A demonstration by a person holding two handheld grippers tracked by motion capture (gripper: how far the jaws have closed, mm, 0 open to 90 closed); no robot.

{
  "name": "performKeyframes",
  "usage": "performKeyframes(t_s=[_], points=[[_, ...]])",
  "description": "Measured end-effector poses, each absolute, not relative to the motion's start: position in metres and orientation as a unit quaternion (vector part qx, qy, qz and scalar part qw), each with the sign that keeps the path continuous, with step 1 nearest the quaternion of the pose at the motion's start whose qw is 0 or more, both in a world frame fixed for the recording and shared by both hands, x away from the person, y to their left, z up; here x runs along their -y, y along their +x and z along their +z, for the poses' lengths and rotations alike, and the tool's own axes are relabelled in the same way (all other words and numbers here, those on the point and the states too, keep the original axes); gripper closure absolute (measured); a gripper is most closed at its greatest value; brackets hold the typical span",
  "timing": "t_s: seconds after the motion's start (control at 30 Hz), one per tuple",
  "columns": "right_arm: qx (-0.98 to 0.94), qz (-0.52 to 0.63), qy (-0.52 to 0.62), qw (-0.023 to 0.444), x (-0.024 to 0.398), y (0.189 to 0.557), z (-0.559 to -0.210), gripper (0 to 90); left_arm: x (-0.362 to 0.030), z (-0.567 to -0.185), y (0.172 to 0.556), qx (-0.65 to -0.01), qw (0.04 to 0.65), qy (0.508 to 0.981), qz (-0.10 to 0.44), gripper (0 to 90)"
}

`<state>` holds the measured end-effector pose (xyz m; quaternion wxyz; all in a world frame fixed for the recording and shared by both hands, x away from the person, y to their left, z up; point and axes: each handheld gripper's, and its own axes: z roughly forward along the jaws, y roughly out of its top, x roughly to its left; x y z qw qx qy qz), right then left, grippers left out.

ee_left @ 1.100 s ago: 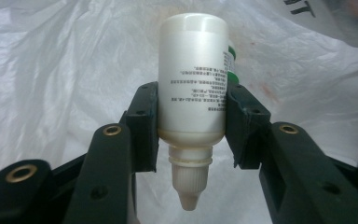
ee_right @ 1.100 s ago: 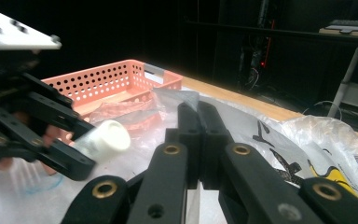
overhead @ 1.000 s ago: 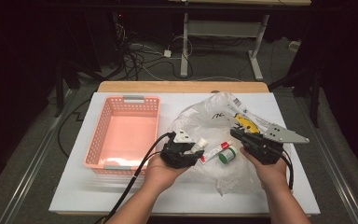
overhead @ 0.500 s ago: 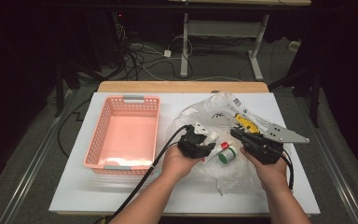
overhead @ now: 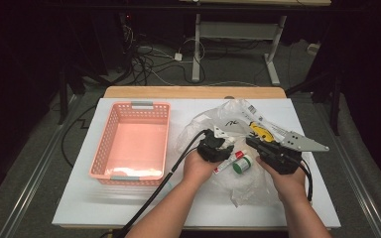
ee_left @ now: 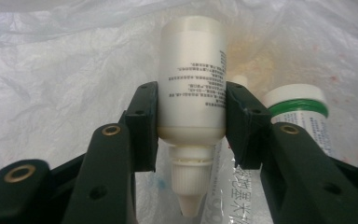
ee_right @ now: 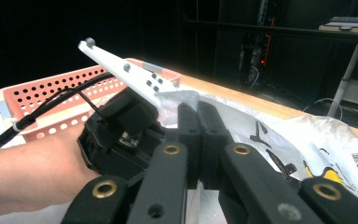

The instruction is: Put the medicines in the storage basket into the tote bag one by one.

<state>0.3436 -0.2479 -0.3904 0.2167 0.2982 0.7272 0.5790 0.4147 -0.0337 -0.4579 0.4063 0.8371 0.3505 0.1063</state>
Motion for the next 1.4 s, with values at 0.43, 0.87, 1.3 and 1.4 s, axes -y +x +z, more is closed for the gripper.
performKeyframes(t_s=[0.43, 0.87, 1.3, 1.4], points=[[-0.725, 0.580, 0.299, 0.218, 0.249, 0.343, -0.390, 90.0, 0.018, -0.446, 0.386, -0.319, 0.415, 0.848, 0.088, 36.8], [-0.727, 0.579, 0.298, 0.217, 0.246, 0.343, -0.390, 90.0, -0.023, -0.459, 0.332, -0.311, 0.412, 0.852, 0.082, 25.1], [-0.730, 0.576, 0.298, 0.215, 0.244, 0.343, -0.392, 90.0, -0.039, -0.488, 0.335, -0.344, 0.346, 0.867, 0.100, 18.7], [-0.731, 0.575, 0.298, 0.216, 0.244, 0.343, -0.393, 90.0, -0.036, -0.487, 0.337, -0.341, 0.349, 0.867, 0.098, 21.9]])
